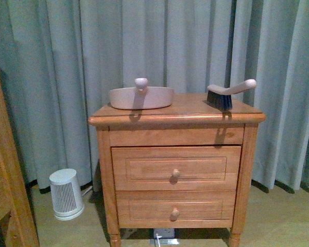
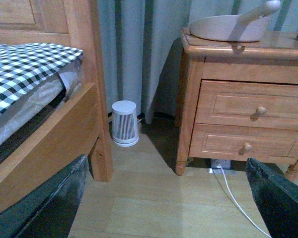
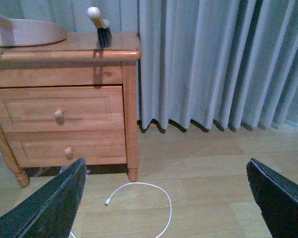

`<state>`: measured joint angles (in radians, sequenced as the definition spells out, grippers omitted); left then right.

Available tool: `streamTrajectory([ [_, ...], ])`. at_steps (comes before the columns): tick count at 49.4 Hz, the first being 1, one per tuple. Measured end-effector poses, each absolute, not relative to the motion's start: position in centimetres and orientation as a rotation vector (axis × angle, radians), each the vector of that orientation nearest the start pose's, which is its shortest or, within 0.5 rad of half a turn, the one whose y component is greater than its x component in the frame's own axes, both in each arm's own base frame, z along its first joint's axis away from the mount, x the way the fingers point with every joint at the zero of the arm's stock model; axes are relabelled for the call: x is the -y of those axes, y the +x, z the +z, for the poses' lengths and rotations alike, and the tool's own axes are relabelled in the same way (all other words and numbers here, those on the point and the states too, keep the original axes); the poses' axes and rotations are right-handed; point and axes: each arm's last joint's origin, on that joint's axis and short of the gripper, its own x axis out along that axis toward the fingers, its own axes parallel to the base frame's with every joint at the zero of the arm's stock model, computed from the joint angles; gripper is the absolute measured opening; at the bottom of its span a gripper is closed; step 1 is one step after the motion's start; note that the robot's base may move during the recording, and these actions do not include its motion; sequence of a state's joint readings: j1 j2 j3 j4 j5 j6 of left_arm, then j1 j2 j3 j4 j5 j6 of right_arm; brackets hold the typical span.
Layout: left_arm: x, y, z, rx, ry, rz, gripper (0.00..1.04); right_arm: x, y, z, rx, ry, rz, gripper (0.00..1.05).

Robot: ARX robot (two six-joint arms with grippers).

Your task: Clean up trash

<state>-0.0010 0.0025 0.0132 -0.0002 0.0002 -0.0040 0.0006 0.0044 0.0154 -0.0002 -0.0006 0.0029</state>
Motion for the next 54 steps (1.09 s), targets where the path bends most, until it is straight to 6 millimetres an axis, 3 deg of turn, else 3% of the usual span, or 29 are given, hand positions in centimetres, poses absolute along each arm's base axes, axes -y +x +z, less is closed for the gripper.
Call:
streamTrajectory([
  [54,0.00,9.70,16.78,0.010,-0.004,0.001,0.97,-0.01,9.70,16.84,0.010,0.003,0.001,0.97],
])
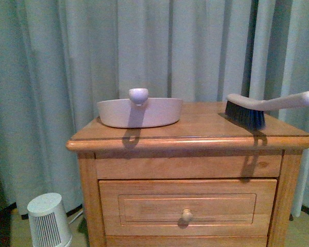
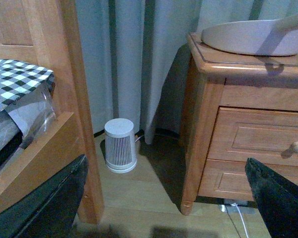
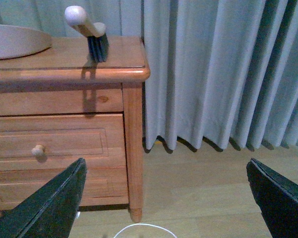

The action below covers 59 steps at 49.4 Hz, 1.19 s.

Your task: Clean up trash

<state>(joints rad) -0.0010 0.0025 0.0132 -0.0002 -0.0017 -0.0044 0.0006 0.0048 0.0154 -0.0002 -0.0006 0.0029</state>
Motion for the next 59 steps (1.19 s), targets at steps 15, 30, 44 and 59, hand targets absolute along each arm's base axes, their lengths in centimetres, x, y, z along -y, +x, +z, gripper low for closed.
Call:
streamTrajectory([
  [15,0.0,9.7,16.8,0.010,-0.004,-0.001,0.97,0.0,9.7,16.8,0.011,0.003,0.001,0.97],
  [30,0.0,9.7,16.8,0.010,-0.004,-0.001,0.97,0.0,9.7,16.8,0.011,0.003,0.001,0.97],
  [44,-0.1,10.6,17.2,-0.088,-0.181,-0.092,0.97,0.0,9.7,16.8,0.011,0.003,0.002,0.97],
  [59,0.6,19.2,25.4,-0.240,-0.128,-0.087,0.97,0.0,9.7,16.8,0.011,0.003,0.002,0.97],
])
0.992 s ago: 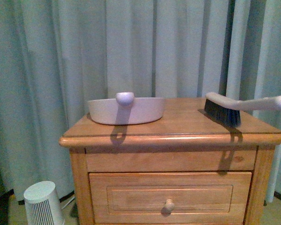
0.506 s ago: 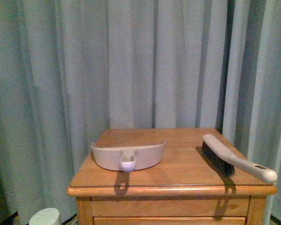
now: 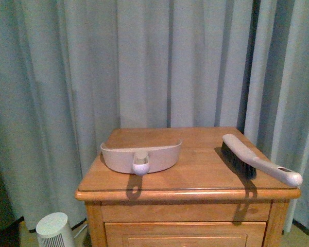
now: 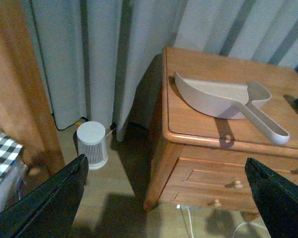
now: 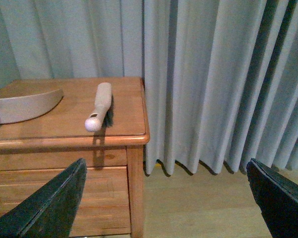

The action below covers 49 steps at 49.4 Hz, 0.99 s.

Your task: Clean up trash

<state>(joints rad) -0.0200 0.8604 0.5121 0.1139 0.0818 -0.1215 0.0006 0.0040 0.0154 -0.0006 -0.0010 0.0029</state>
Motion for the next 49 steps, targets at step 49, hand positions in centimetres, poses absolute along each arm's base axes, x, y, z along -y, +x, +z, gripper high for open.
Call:
streamTrajectory([
  [49,19.0,40.3,25.1,-0.675,0.074,-0.196,0.97,0.0,9.7,16.8,0.011,0.003,0.001,0.97],
])
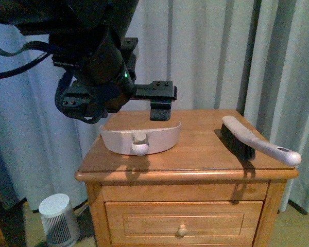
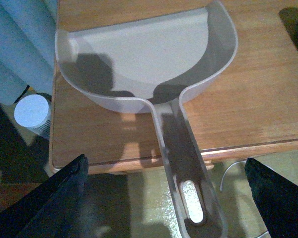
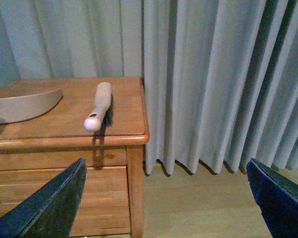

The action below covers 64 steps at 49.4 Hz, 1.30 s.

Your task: Clean up trash

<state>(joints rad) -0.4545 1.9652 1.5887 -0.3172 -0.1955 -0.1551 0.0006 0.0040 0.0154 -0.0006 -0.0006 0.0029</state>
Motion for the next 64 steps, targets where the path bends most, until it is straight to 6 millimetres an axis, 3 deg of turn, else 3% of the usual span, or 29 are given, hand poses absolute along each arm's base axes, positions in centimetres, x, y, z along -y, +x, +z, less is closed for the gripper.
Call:
streamTrajectory([
  [16,20.6,41.9,23.2,-0.710,0.112,-0.189,0.97,0.0,9.7,16.8,0.011,0.003,0.001,0.97],
  [45,21.2,42.7,19.1,-0.786,0.164,-0.163,0.97,0.0,9.7,16.8,0.011,0.003,0.002,0.97],
  [61,20.9,43.1,19.1,-0.781,0.170,-0.159,0.97,0.0,9.7,16.8,0.011,0.003,0.002,0.97],
  [64,20.9,43.1,19.1,-0.779,0.171,-0.159,0.92,0.0,9.7,16.8,0.011,0.003,0.001,0.97],
])
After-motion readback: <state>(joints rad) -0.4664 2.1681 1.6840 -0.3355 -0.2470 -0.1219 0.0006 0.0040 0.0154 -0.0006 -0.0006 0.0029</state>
